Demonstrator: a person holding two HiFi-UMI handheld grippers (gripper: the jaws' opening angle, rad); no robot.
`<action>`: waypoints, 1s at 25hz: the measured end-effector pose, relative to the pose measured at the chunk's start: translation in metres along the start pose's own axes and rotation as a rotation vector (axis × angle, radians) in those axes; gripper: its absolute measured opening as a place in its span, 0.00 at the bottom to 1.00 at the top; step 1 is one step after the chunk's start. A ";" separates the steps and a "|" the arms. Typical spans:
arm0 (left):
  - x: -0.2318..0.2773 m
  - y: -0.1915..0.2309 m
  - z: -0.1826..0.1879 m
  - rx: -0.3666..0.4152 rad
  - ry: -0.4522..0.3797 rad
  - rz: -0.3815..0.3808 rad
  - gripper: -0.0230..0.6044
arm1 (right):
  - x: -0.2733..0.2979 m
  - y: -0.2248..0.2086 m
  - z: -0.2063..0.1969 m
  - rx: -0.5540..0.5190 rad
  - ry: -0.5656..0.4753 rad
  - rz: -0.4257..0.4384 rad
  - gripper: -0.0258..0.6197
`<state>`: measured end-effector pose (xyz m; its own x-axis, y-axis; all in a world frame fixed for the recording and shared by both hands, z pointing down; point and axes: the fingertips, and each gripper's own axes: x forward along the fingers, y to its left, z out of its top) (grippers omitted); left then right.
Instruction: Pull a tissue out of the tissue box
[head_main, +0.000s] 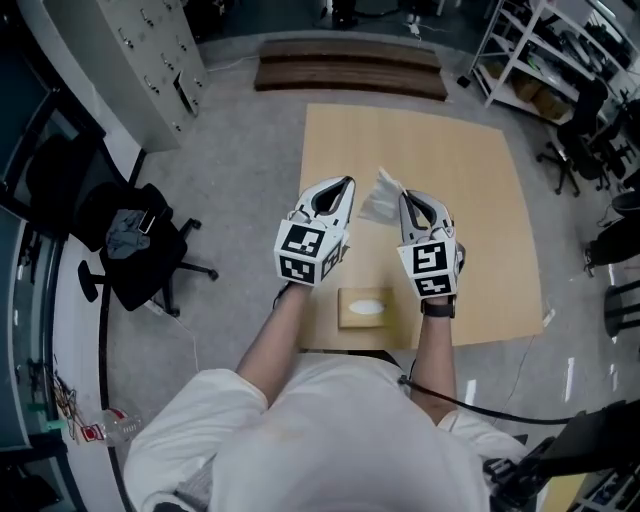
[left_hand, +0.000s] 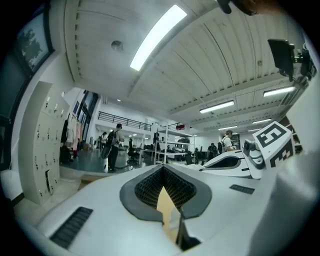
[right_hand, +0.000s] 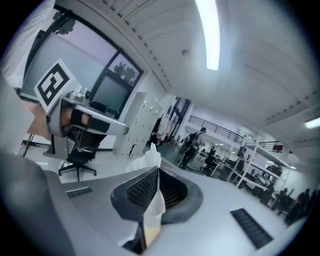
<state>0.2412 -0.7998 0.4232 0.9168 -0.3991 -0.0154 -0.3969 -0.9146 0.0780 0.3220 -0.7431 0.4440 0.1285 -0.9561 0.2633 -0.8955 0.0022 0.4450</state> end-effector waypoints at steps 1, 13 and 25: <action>0.003 0.000 0.012 0.013 -0.020 0.010 0.04 | -0.004 -0.013 0.013 0.041 -0.040 -0.042 0.04; 0.017 -0.009 0.061 0.117 -0.097 0.143 0.04 | -0.031 -0.069 0.060 0.365 -0.280 -0.215 0.04; 0.008 -0.016 0.044 0.065 -0.077 0.144 0.04 | -0.037 -0.061 0.037 0.448 -0.257 -0.169 0.04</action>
<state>0.2530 -0.7914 0.3781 0.8448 -0.5282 -0.0853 -0.5285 -0.8487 0.0208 0.3560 -0.7185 0.3759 0.2282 -0.9733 -0.0234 -0.9726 -0.2290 0.0402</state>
